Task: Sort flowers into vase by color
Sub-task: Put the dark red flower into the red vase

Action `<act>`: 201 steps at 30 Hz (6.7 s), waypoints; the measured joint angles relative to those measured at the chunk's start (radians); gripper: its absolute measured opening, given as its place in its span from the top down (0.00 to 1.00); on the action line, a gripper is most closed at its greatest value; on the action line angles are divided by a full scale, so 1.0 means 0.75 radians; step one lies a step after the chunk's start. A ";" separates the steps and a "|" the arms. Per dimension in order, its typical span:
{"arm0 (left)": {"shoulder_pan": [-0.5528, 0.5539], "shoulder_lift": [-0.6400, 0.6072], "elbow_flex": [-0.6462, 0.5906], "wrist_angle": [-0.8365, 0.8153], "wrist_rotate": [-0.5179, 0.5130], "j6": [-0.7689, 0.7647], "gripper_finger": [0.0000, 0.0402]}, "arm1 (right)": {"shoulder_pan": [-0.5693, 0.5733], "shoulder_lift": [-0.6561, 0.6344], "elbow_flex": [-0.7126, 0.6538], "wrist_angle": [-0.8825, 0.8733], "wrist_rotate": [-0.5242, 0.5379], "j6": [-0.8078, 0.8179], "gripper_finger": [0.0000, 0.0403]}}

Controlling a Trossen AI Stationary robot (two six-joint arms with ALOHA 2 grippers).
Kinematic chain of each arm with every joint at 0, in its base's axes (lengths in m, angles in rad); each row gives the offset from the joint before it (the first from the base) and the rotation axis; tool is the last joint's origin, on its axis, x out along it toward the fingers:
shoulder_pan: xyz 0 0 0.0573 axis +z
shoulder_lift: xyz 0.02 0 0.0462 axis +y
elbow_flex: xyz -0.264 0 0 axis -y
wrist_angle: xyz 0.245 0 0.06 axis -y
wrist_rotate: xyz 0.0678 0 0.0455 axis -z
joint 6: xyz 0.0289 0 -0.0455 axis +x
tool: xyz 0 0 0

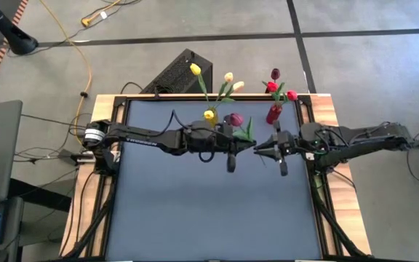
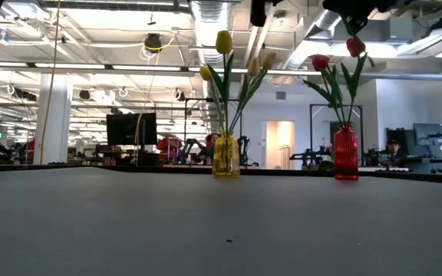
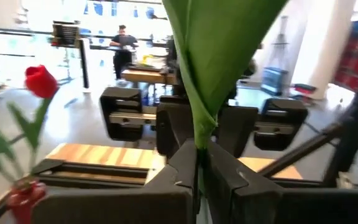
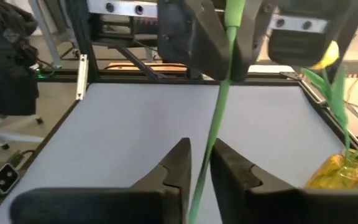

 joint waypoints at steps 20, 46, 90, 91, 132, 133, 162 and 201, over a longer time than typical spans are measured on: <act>0.033 -0.012 -0.001 -0.084 -0.139 0.263 1.00 | -0.127 -0.001 0.151 -0.477 -0.039 0.207 0.33; 0.117 0.133 0.003 0.275 0.215 0.604 1.00 | 0.284 -0.120 0.181 -0.997 0.366 0.975 0.33; 0.360 0.597 0.536 0.179 0.168 0.763 1.00 | 0.386 -0.218 0.182 -1.072 0.647 1.111 0.33; 0.360 0.597 0.536 0.182 0.168 0.771 1.00 | 0.386 -0.218 0.181 -1.072 0.655 1.110 0.33; 0.404 0.688 0.679 0.101 0.198 0.658 1.00 | 0.385 -0.217 0.181 -1.105 0.703 1.039 0.33; 0.404 0.702 0.704 0.089 0.192 0.662 1.00 | 0.385 -0.218 0.181 -1.104 0.703 1.039 0.33; 0.400 0.701 0.733 -0.091 0.176 0.565 0.86 | 0.379 -0.217 0.181 -0.869 0.959 0.706 0.33; 0.387 0.701 0.732 -0.120 0.142 0.565 0.77 | -0.342 0.081 0.181 -0.159 0.543 -0.326 0.54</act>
